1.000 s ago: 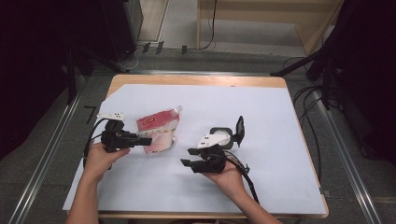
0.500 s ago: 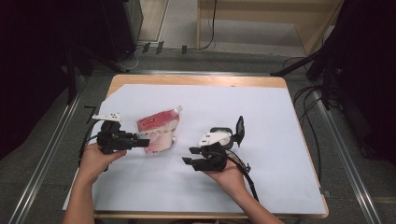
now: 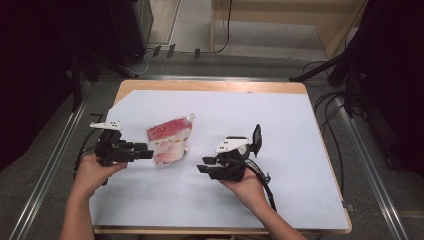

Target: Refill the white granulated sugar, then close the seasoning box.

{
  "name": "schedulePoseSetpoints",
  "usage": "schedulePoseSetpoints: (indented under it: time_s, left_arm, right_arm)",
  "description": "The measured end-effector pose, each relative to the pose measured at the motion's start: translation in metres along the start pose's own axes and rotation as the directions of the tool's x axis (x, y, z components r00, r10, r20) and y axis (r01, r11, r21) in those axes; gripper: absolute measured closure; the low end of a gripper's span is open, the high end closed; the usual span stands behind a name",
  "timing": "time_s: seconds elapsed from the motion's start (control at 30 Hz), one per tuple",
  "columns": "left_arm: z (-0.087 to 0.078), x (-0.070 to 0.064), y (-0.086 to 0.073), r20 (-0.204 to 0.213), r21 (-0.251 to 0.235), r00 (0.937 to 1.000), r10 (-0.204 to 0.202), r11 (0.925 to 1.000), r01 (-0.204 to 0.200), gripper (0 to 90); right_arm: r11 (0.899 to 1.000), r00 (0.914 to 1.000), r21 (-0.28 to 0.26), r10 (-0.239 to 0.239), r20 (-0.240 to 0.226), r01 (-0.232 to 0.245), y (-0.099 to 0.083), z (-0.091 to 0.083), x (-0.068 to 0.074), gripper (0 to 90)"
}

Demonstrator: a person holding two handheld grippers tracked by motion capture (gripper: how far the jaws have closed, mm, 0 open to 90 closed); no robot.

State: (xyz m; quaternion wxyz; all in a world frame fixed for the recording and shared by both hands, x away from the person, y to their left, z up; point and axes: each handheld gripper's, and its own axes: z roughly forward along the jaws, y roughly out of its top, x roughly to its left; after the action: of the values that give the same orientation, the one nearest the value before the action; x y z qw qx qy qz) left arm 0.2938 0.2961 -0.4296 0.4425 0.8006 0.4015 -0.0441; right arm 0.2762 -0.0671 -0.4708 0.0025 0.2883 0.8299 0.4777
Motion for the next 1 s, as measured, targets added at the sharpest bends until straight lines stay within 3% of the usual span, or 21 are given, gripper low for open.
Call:
schedulePoseSetpoints:
  time_s: [0.43,0.67,1.0]
  left_arm:
    - [-0.012,0.014,-0.008,-0.048,-0.012,0.9966,-0.067,0.9977,0.066,47.9]
    - [-0.012,0.021,-0.011,-0.062,-0.025,0.9950,-0.079,0.9967,0.077,47.2]
    - [-0.006,0.024,-0.013,-0.080,0.000,0.9928,-0.089,0.9960,0.090,45.3]
  right_arm:
    - [1.000,0.9996,0.017,0.018,-0.020,-0.017,0.007,-0.012,-0.007,89.7]
    - [0.999,0.9993,0.022,0.036,-0.013,-0.035,0.013,-0.022,-0.012,90.0]
    - [0.999,0.9985,0.004,0.053,0.013,-0.053,0.028,-0.053,-0.022,90.0]
